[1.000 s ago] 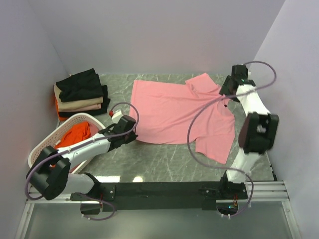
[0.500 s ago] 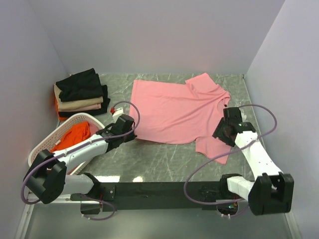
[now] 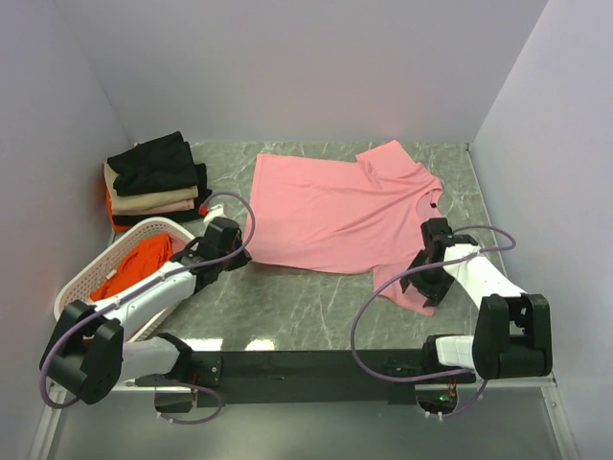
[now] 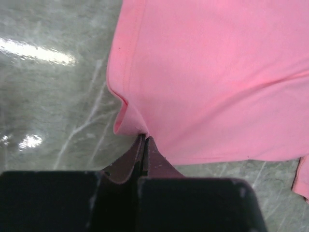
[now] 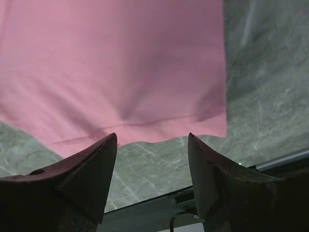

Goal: Fold and stack the t-shirts
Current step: Flatten the tshirt out

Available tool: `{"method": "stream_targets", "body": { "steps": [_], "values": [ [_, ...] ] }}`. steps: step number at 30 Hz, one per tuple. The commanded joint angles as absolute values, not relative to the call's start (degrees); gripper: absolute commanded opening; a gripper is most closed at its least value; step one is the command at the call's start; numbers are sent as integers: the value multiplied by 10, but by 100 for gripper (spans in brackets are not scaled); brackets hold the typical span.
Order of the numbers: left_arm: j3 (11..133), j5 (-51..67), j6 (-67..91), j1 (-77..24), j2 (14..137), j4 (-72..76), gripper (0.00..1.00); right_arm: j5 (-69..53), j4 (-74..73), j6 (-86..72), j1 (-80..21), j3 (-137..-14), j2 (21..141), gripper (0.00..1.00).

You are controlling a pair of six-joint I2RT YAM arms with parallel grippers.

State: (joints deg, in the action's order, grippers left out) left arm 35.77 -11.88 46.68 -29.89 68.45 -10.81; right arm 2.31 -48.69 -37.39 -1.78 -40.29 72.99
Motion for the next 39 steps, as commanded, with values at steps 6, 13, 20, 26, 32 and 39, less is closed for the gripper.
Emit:
{"method": "stream_targets", "body": {
  "steps": [6, 13, 20, 26, 32, 39],
  "values": [
    [355, -33, 421, -271, 695, -54, 1, 67, -533, -439, 23, -375, 707, 66],
    [361, -35, 416, -267, 709, -51, 1, 72, -529, -442, 46, -359, 678, 63],
    [363, -41, 418, -262, 703, -62, 1, 69, -506, -445, 43, -344, 708, 53],
    [365, -50, 418, -258, 689, -74, 1, 75, -504, -447, 40, -344, 717, 42],
    [361, -48, 420, -256, 683, -74, 1, 90, -505, -459, 3, -351, 747, 26],
    [357, -54, 421, -254, 671, -78, 1, 120, -512, -483, -33, -357, 752, 0]
  ]
}}
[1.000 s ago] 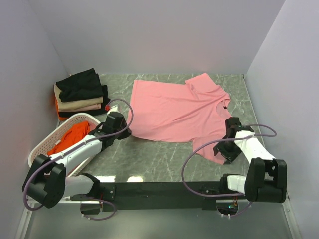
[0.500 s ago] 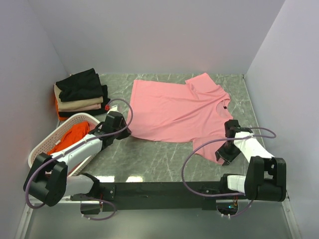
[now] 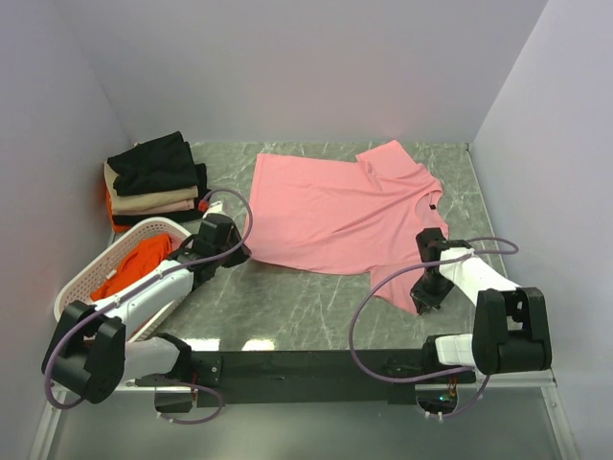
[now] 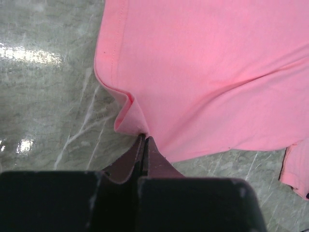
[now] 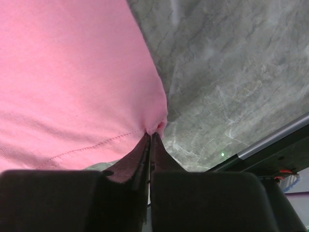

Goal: Fold and stack the t-shirts
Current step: Flatten the tshirt out

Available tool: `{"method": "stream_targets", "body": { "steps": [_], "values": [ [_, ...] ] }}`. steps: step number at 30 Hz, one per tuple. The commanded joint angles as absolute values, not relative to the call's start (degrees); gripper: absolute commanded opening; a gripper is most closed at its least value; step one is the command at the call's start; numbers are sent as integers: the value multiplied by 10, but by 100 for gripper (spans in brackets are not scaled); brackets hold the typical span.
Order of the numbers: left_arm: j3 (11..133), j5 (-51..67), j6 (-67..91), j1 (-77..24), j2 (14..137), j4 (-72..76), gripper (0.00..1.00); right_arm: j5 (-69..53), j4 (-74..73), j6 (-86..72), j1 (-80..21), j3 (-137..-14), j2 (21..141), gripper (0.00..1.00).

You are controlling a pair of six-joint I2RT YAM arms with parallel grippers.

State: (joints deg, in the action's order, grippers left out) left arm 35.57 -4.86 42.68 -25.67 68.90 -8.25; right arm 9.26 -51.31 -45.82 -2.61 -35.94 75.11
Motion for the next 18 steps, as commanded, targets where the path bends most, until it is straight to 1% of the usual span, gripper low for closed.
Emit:
{"method": "stream_targets", "body": {
  "steps": [1, 5, 12, 18],
  "values": [
    [357, -54, 421, -254, 671, -78, 1, 119, -511, -482, -34, -355, 747, 0],
    [359, -49, 420, -254, 671, -76, 0, 126, -526, -478, -43, -364, 726, 0],
    [358, -57, 422, -253, 675, -79, 0, 129, -542, -481, -47, -388, 620, 0],
    [336, -57, 435, -253, 642, -89, 1, 133, -596, -476, -47, -404, 535, 0]
  ]
}}
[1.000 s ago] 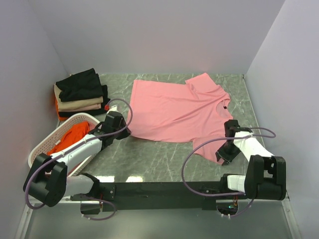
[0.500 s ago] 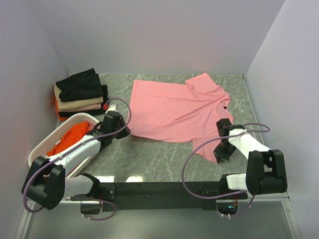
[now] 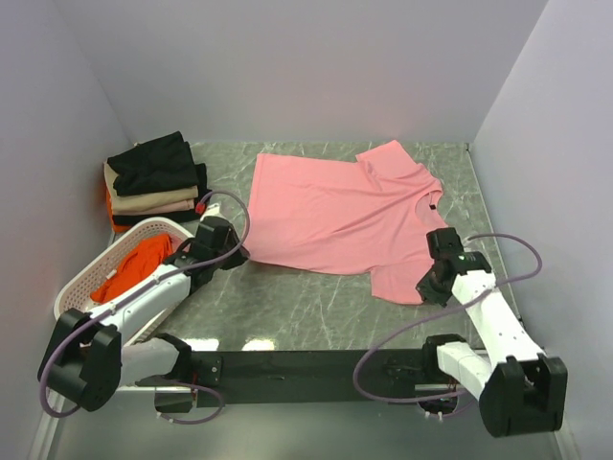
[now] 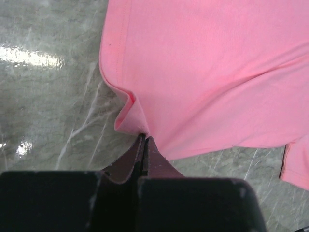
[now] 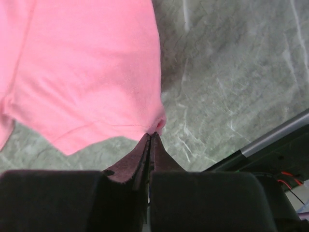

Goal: Fold and stack the t-shirts
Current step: Flatten the tshirt out, then fold the tshirt

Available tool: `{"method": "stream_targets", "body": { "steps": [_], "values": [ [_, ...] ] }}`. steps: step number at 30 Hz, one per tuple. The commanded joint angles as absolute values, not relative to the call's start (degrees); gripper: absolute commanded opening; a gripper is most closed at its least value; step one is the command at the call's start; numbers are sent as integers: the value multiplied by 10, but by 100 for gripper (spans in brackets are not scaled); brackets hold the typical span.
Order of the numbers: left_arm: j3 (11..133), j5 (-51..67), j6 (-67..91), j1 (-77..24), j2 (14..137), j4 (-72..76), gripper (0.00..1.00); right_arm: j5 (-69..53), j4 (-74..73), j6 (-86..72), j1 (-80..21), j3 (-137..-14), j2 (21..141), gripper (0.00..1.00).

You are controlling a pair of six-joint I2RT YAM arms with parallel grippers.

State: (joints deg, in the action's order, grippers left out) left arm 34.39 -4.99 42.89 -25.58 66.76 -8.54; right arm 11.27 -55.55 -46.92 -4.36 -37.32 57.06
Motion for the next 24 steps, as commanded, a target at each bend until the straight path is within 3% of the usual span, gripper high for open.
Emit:
{"method": "stream_targets", "body": {
  "steps": [1, 16, 24],
  "values": [
    [331, -59, 435, -253, 638, -96, 0, 131, -612, -476, -47, -410, 527, 0],
    [280, -44, 454, -257, 584, -123, 1, 181, -738, -441, -49, -538, 440, 0],
    [305, -41, 451, -259, 589, -134, 1, 163, -662, -425, -48, -519, 449, 0]
  ]
}}
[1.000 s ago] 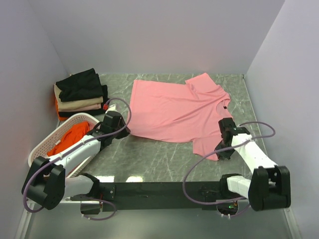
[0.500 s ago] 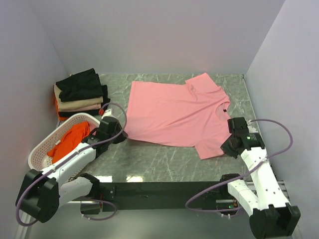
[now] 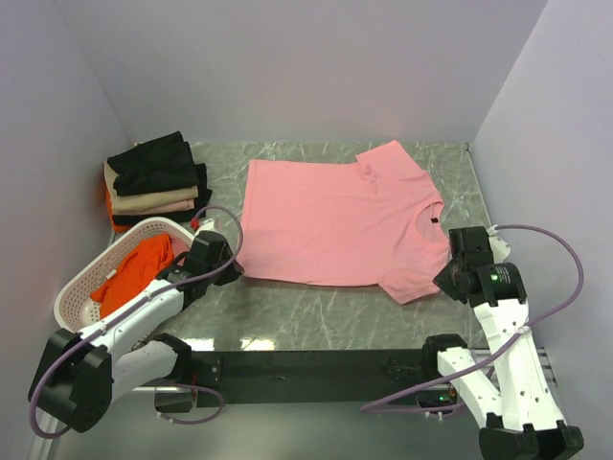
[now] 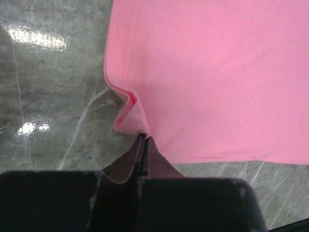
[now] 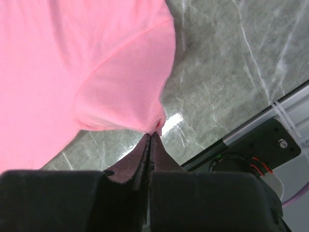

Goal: Fold and stack the t-shirts
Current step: Fold the tshirt

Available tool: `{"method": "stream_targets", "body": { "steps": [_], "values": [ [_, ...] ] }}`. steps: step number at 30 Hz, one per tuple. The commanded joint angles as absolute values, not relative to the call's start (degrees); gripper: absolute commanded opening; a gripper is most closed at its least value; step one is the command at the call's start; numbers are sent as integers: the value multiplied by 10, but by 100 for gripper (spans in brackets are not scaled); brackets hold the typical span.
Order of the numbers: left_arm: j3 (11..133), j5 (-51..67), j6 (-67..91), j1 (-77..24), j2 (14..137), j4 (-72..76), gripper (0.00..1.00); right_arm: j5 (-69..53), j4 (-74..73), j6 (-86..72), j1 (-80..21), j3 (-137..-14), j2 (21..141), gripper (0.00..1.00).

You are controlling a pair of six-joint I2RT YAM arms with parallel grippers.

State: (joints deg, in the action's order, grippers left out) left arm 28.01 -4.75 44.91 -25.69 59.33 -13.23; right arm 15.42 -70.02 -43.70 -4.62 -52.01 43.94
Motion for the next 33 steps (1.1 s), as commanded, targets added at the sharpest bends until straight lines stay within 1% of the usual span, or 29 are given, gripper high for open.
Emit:
{"method": "stream_targets", "body": {
  "steps": [1, 7, 10, 14, 21, 28, 33],
  "values": [
    [312, -40, 447, -259, 601, -134, 1, 162, -637, -420, -48, -517, 452, 0],
    [379, -57, 422, -259, 680, -142, 0, 171, -533, -405, -49, -510, 478, 0],
    [417, -62, 412, -259, 716, -142, 1, 168, -486, -392, -48, -513, 511, 0],
    [469, -61, 400, -259, 769, -145, 1, 166, -435, -374, -49, -533, 593, 0],
    [568, -71, 384, -258, 862, -165, 1, 176, -394, -334, -43, -600, 725, 0],
    [617, -85, 374, -250, 921, -170, 1, 176, -385, -300, -29, -704, 842, 0],
    [645, -110, 375, -241, 950, -178, 1, 171, -382, -283, -18, -751, 926, 0]
  ]
}}
